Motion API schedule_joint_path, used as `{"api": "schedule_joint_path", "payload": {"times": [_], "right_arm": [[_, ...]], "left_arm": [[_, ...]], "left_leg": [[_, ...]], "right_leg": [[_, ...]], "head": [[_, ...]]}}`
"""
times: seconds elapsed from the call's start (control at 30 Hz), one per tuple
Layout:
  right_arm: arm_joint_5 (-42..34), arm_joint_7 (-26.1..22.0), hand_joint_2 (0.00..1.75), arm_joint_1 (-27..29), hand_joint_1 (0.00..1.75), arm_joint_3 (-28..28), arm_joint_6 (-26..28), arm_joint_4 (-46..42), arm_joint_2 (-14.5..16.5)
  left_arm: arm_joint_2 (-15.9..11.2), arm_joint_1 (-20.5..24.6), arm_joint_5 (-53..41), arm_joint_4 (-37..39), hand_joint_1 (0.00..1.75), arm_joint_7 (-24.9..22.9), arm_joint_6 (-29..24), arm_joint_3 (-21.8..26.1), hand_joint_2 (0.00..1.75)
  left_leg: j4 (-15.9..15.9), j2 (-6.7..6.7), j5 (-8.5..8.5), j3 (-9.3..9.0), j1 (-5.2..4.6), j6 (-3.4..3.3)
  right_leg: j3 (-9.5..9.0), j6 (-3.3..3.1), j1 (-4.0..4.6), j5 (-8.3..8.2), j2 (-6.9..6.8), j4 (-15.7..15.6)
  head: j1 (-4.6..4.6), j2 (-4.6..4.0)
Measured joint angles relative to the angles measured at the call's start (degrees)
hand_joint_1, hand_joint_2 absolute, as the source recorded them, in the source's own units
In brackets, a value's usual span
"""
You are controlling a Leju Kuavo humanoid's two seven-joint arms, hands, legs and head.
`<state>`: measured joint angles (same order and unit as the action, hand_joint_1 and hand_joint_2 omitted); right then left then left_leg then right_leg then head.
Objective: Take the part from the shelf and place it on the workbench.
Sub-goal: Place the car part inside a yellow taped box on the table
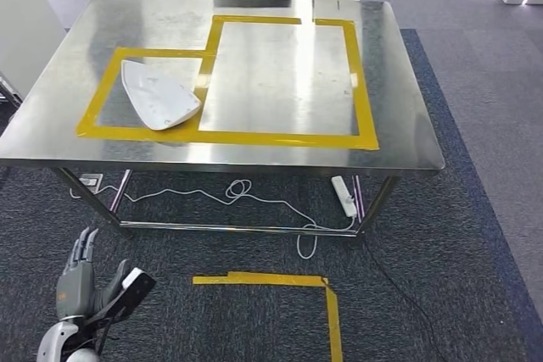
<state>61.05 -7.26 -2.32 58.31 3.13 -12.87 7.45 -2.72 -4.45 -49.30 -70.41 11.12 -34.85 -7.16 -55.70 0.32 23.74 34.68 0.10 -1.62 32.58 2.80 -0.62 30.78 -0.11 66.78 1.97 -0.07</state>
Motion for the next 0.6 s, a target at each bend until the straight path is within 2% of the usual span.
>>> {"api": "schedule_joint_path", "payload": {"times": [0.03,0.07,0.1,0.13,0.17,0.2,0.23,0.27,0.33,0.37,0.4,0.43,0.47,0.5,0.53,0.57,0.6], "right_arm": [[-0.2,0.0,0.00,-0.1,0.00,0.1,0.0,0.0,0.0],[-0.5,0.1,0.00,-0.2,0.00,0.3,-0.1,0.0,0.0],[-1.0,0.2,0.00,-0.3,0.00,0.7,-0.3,0.0,0.0],[-1.8,0.4,0.00,-0.3,0.00,1.2,-0.8,0.0,0.0],[-2.5,0.7,0.00,-0.3,0.00,1.7,-1.3,0.0,0.0],[-3.3,0.9,0.00,-0.3,0.00,2.4,-1.9,0.0,0.0],[-4.0,1.0,0.00,-0.4,0.00,3.0,-2.4,0.0,0.0],[-4.4,1.2,0.00,-0.4,0.00,3.6,-2.8,0.0,0.0],[-4.9,1.3,0.00,-0.5,0.00,4.5,-3.2,0.0,0.0],[-5.0,1.4,0.00,-0.5,0.00,5.0,-3.3,0.0,0.0],[-5.0,1.4,0.00,-0.5,0.00,5.3,-3.3,0.0,0.0],[-5.0,1.4,0.00,-0.5,0.00,5.6,-3.3,0.0,0.0],[-5.0,1.5,0.00,-0.5,0.00,5.8,-3.3,0.0,0.0],[-4.8,1.5,0.00,-0.5,0.00,6.0,-3.3,0.0,0.0],[-4.6,1.7,0.00,-0.5,0.00,6.1,-3.2,0.0,0.0],[-4.3,1.8,0.00,-0.5,0.00,6.1,-3.0,0.0,0.0],[-4.0,2.0,0.00,-0.5,0.00,6.1,-2.9,0.0,0.0]], "left_arm": [[0.4,-0.1,0.5,2.6,0.00,0.1,0.3,0.4,0.00],[0.8,0.0,1.2,5.4,0.00,0.4,0.6,0.9,0.00],[1.2,0.2,1.9,8.7,0.00,0.9,0.9,1.3,0.00],[1.7,0.5,2.6,12.3,0.00,1.5,1.7,1.8,0.00],[2.2,0.9,3.3,16.2,0.00,2.0,2.5,2.2,0.00],[2.8,1.1,4.0,20.0,0.00,2.4,3.7,2.7,0.00],[3.4,1.4,4.6,23.6,0.00,2.7,4.8,3.1,0.00],[3.9,1.6,5.0,27.1,0.00,2.8,5.6,3.4,0.00],[5.1,2.4,5.4,33.7,0.00,2.9,6.6,4.0,0.00],[5.6,2.7,5.5,36.5,0.00,2.9,6.7,4.2,0.00],[6.0,2.9,5.6,38.7,0.00,2.9,6.9,4.5,0.00],[6.3,3.1,5.8,40.6,0.00,2.7,7.4,4.7,0.00],[6.6,3.5,5.9,42.4,0.00,2.2,8.1,4.9,0.00],[6.8,3.9,6.1,44.3,0.00,1.3,8.9,5.2,0.00],[7.1,4.2,6.3,46.1,0.00,0.0,9.7,5.5,0.00],[7.4,4.5,6.5,47.8,0.00,-1.5,10.2,5.8,0.00],[7.6,4.6,6.7,49.4,0.00,-3.2,10.8,6.2,0.00]], "left_leg": [[-0.4,-0.02,-0.44,0.72,-0.04,0.26],[-0.7,-0.03,-0.94,1.28,-0.11,0.55],[-0.9,-0.03,-1.49,1.65,-0.17,0.82],[-0.9,-0.02,-2.07,1.90,-0.22,1.09],[-0.7,-0.08,-2.55,2.07,-0.20,1.38],[-0.9,-0.16,-2.17,2.33,-0.16,1.67],[-1.9,-0.24,-0.70,2.75,-0.08,1.99],[-4.0,-0.31,1.81,3.40,0.02,2.29],[-11.6,-0.31,7.87,5.00,0.26,2.78],[-15.3,-0.31,9.59,5.49,0.34,2.94],[-17.7,-0.31,9.96,5.39,0.38,3.01],[-17.9,-0.31,9.03,4.36,0.39,2.98],[-16.1,-0.31,7.53,2.39,0.38,2.81],[-12.6,-0.32,6.20,-0.45,0.34,2.49],[-8.1,-0.32,5.59,-3.56,0.22,2.07],[-4.2,-0.31,5.69,-6.14,0.09,1.66],[-1.4,-0.31,6.06,-7.80,-0.09,1.33]], "right_leg": [[-3.45,-0.10,0.03,-0.22,0.10,-4.7],[-6.16,-0.30,0.08,0.29,0.22,-8.7],[-7.65,-0.51,0.16,0.98,0.33,-11.3],[-8.07,-0.81,0.27,1.27,0.39,-12.5],[-7.62,-1.27,0.21,1.06,0.32,-12.7],[-7.07,-1.83,0.15,0.54,0.23,-12.7],[-6.70,-2.46,0.06,-0.02,0.09,-12.8],[-6.24,-3.00,-0.03,-0.66,-0.06,-12.8],[-4.99,-3.51,0.12,-1.82,-0.28,-12.6],[-4.14,-3.54,0.20,-2.36,-0.36,-12.4],[-3.23,-3.52,0.26,-2.84,-0.44,-12.1],[-2.31,-3.47,0.31,-3.26,-0.50,-11.8],[-1.47,-3.37,0.35,-3.64,-0.57,-11.5],[-0.75,-3.26,0.38,-3.98,-0.62,-11.1],[-0.14,-3.08,0.50,-4.28,-0.64,-10.8],[0.29,-2.82,0.55,-4.62,-0.67,-10.5],[0.62,-2.45,0.54,-5.01,-0.69,-10.4]], "head": [[0.01,0.00],[0.02,0.00],[0.03,0.00],[0.05,0.00],[0.06,0.00],[0.03,0.00],[-0.09,0.00],[-0.24,0.00],[-0.48,0.00],[-0.50,0.00],[-0.49,0.00],[-0.50,0.00],[-0.51,0.00],[-0.50,0.00],[-0.50,0.00],[-0.46,0.00],[-0.45,0.00]]}}
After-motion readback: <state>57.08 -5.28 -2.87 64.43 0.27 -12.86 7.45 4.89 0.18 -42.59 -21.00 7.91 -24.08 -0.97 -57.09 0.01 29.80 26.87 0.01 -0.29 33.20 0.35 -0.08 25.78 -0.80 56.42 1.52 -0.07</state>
